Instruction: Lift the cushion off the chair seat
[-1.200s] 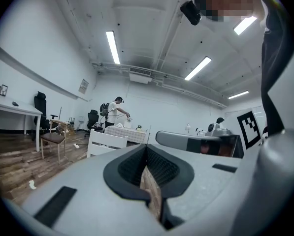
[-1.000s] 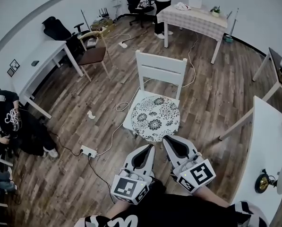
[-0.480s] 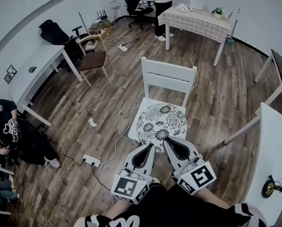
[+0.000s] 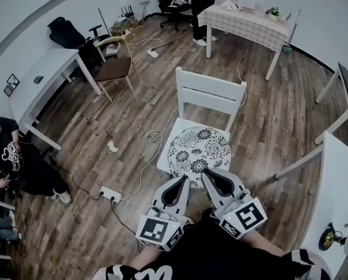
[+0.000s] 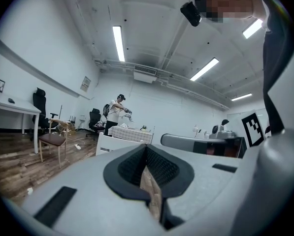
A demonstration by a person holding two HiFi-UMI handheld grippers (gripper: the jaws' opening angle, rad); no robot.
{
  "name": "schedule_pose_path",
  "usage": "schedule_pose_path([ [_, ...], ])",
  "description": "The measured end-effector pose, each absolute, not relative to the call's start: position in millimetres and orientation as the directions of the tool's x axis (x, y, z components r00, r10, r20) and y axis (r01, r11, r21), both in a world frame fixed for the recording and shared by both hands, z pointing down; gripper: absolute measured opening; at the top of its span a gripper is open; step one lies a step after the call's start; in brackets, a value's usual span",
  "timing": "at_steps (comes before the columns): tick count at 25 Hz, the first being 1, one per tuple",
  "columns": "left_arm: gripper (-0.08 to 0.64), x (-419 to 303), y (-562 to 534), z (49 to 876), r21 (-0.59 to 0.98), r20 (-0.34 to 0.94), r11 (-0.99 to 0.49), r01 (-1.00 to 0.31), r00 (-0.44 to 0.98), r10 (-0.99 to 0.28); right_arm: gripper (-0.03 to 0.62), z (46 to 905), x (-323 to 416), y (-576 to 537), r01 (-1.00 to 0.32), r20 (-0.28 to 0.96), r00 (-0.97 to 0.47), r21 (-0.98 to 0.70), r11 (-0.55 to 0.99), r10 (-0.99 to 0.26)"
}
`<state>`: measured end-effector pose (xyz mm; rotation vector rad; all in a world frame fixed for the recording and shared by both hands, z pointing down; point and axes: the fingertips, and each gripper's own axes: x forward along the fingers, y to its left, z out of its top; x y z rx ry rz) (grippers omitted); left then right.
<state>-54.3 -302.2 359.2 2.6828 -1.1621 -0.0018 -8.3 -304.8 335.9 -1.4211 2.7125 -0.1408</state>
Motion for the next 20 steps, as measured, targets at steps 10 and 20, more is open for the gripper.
schedule_pose_path([
  [10,0.002,-67,-318,385,0.227,0.140,-0.608,-0.761,0.643,-0.753,0.029,372,-10,-332,-0.801,0.043,-0.591,-0.144,0.581,-0.805],
  [20,0.002,-91,-332,406,0.222,0.188,-0.546,-0.808,0.585,-0.789,0.180,471,-13,-371,-0.791,0.285,-0.611,-0.189,0.582,-0.738],
])
